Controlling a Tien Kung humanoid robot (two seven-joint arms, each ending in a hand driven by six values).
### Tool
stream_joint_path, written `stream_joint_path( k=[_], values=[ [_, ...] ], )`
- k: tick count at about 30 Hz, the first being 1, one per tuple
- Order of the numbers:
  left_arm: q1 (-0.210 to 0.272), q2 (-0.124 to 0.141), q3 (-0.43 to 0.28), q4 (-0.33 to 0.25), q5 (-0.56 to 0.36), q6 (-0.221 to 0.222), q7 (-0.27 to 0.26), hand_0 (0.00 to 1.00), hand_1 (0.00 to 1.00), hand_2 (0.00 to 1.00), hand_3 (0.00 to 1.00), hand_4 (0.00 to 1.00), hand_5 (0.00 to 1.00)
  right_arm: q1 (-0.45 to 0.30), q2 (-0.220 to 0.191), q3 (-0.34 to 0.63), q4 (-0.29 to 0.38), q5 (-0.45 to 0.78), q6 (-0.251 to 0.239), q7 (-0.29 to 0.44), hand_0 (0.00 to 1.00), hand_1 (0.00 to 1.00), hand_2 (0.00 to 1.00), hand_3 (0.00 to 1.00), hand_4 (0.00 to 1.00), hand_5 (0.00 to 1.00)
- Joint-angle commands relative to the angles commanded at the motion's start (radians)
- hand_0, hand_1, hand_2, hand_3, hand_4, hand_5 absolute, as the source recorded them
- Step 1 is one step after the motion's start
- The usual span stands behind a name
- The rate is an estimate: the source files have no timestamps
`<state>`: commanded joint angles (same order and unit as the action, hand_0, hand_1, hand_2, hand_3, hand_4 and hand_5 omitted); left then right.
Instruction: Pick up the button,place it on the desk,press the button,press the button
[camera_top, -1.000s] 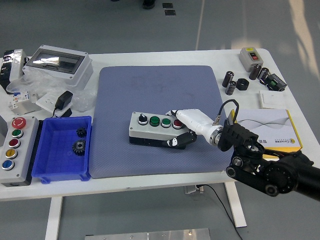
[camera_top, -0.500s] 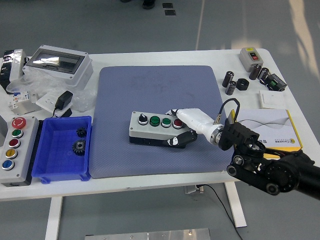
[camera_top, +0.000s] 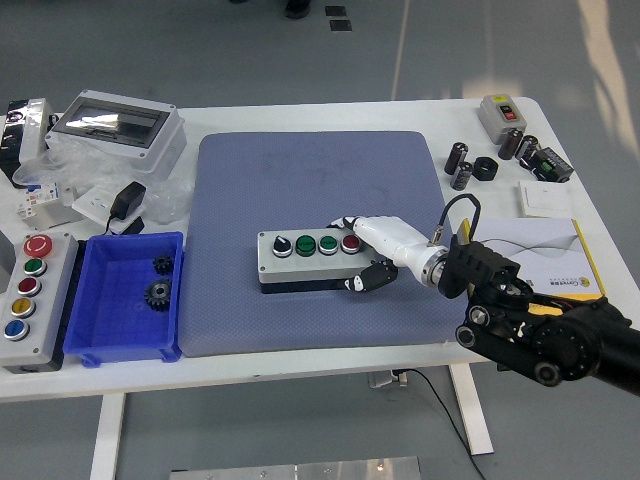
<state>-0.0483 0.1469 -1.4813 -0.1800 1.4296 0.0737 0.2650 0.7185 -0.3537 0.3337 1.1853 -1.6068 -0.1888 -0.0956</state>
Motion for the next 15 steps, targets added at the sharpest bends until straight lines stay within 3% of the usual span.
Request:
stream_joint_path(
  k=[15],
  values=[
    [0.002,-0.001,0.0,0.0,0.002,-0.002,-0.001,0.611,0.61,0.575,0.619,0.669,0.307,0.002,-0.006,0.003,0.003,0.027,0.016,0.012,0.851,0.848,0.857,0.899,0.556,0.002]
  ],
)
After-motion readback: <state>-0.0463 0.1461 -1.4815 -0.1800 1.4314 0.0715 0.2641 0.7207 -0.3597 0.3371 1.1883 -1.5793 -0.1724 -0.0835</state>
